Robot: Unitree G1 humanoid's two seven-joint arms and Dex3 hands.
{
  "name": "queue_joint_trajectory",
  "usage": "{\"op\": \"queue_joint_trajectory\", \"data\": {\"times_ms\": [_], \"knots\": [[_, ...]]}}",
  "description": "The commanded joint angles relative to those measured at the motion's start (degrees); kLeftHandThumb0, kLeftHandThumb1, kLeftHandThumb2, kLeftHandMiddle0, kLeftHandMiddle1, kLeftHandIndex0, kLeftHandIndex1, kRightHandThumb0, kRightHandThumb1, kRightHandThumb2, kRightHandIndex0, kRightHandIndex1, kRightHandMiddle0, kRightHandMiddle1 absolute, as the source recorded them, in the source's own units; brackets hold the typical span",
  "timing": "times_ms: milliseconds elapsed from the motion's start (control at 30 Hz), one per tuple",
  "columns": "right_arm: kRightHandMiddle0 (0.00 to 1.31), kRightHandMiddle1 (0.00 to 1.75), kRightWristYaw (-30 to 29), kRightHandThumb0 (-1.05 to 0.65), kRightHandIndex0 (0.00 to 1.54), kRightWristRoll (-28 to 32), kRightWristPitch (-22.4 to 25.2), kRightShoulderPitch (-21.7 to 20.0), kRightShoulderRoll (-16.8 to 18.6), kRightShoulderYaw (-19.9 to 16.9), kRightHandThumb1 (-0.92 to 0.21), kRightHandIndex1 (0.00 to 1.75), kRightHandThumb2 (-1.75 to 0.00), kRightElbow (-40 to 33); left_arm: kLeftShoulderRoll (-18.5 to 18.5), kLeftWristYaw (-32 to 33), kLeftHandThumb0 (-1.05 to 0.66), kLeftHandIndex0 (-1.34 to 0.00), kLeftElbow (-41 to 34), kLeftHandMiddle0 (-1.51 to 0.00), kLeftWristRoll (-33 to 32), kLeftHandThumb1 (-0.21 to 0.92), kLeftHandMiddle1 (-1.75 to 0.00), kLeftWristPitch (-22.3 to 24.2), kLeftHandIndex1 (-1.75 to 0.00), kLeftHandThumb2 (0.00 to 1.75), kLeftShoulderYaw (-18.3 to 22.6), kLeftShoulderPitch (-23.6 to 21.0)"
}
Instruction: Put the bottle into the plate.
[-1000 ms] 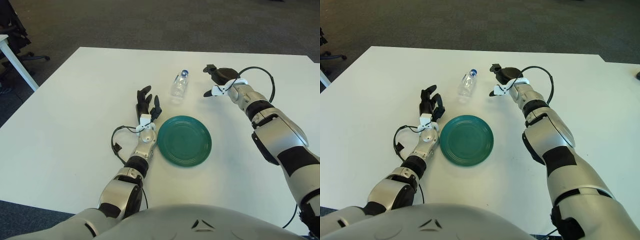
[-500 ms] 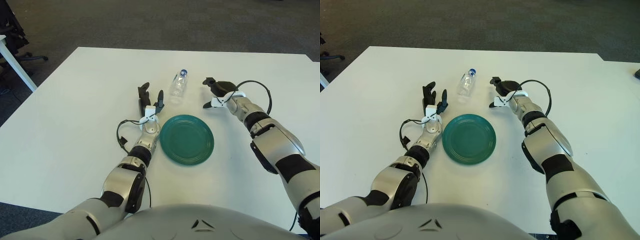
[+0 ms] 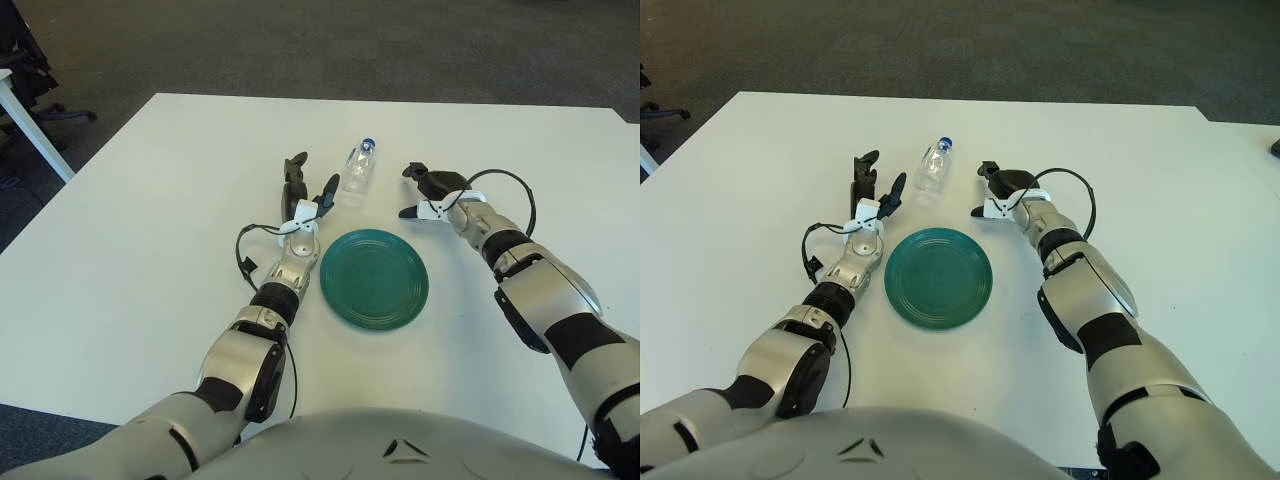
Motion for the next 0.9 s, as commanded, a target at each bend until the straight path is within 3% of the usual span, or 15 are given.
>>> {"op": "queue_joint_trajectory", "data": {"times_ms": [0,300,500,867], "knots": [[0.00,0.74,0.44,-0.67,0.54,-0.06,0.67,1.90,0.37,0.26,-0.92,0.03,-0.19,0.77,1.62,-0.90,-1.00,-0.04,-2.42,-0.40,0.62,0.92,-0.07,1.06,-0.80,0.35,-0.02,0.67],[0.00,0.78,0.22,-0.67,0.54,-0.21,1.00,2.56,0.29,0.35,-0.92,0.03,-0.21,0.91,2.71,-1.71,-0.93,-0.15,-5.10,-0.48,0.52,0.92,-0.11,1.64,-0.88,0.39,-0.01,1.83],[0.00,0.81,0.12,-0.69,0.54,-0.28,1.90,3.31,0.11,0.37,-0.92,0.03,-0.21,1.13,5.35,-4.98,-0.93,-0.23,-7.29,-0.53,0.88,0.92,-0.14,0.20,-0.92,0.44,-0.48,3.27],[0.00,0.81,0.24,-0.69,0.54,-0.24,2.57,4.17,-0.04,0.28,-0.92,0.03,-0.19,1.26,9.02,-8.33,-0.92,-0.26,-10.08,-0.55,2.31,0.92,-0.15,2.38,-0.93,0.46,-0.83,1.86]]}}
